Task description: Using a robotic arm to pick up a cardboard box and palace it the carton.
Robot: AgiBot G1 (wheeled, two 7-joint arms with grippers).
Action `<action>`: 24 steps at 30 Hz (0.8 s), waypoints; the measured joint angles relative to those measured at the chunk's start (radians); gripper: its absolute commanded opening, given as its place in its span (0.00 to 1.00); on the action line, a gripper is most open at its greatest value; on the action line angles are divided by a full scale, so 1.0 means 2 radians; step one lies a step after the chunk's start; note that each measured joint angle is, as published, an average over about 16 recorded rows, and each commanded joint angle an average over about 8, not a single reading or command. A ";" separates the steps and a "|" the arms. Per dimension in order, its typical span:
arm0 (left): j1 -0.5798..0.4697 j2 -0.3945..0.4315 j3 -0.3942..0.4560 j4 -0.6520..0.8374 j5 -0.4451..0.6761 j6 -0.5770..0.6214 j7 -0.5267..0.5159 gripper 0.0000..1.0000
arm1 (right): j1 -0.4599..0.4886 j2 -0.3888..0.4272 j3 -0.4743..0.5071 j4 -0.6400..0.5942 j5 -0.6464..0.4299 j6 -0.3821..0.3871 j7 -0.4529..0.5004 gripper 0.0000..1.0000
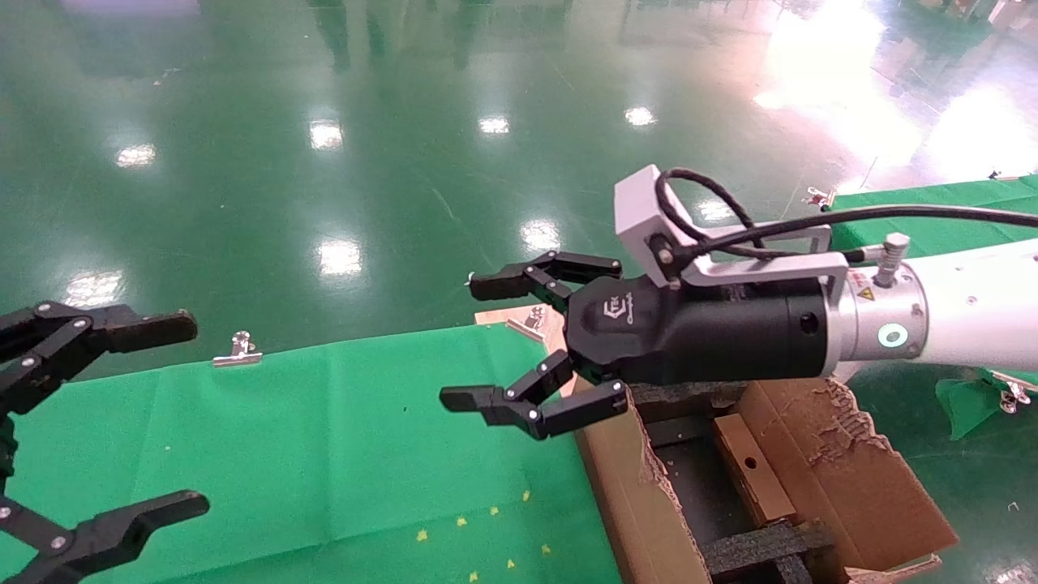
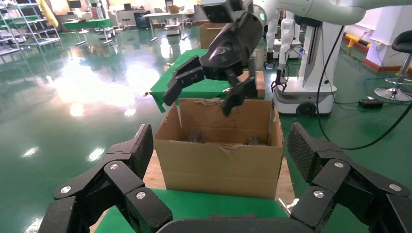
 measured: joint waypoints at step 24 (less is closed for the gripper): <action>0.000 0.000 0.000 0.000 0.000 0.000 0.000 1.00 | -0.152 -0.033 0.227 0.033 0.019 -0.102 -0.055 1.00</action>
